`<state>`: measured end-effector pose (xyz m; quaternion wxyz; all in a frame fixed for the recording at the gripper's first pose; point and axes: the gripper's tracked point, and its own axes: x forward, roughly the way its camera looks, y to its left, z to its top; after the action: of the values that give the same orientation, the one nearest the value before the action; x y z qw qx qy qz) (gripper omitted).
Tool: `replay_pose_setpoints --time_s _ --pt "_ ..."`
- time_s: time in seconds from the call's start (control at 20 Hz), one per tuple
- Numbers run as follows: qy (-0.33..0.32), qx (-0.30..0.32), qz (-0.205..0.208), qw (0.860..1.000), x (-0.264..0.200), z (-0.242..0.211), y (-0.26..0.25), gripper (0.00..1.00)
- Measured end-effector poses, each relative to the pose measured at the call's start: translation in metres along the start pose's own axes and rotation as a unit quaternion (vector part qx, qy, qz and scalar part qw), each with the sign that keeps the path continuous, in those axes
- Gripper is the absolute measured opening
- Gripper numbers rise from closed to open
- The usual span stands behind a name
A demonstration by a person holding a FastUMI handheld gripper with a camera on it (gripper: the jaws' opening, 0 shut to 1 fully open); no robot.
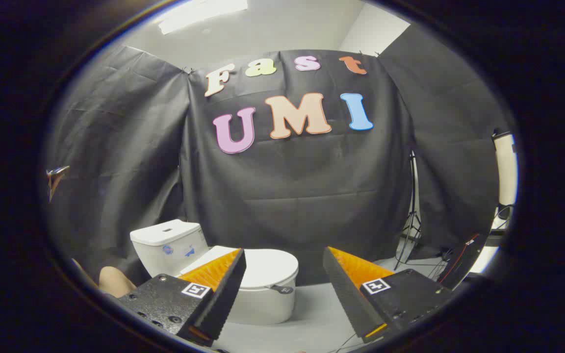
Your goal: Open the toilet lid.
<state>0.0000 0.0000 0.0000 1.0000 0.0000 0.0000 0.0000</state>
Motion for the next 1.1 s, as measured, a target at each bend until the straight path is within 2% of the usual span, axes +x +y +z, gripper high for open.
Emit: replay_pose_setpoints --time_s 0.85,1.1 --pt "0.021 0.006 -0.022 1.0 0.003 -0.011 -0.017 0.97" --pt "0.041 0.012 -0.026 0.999 0.019 -0.019 -0.019 0.97"
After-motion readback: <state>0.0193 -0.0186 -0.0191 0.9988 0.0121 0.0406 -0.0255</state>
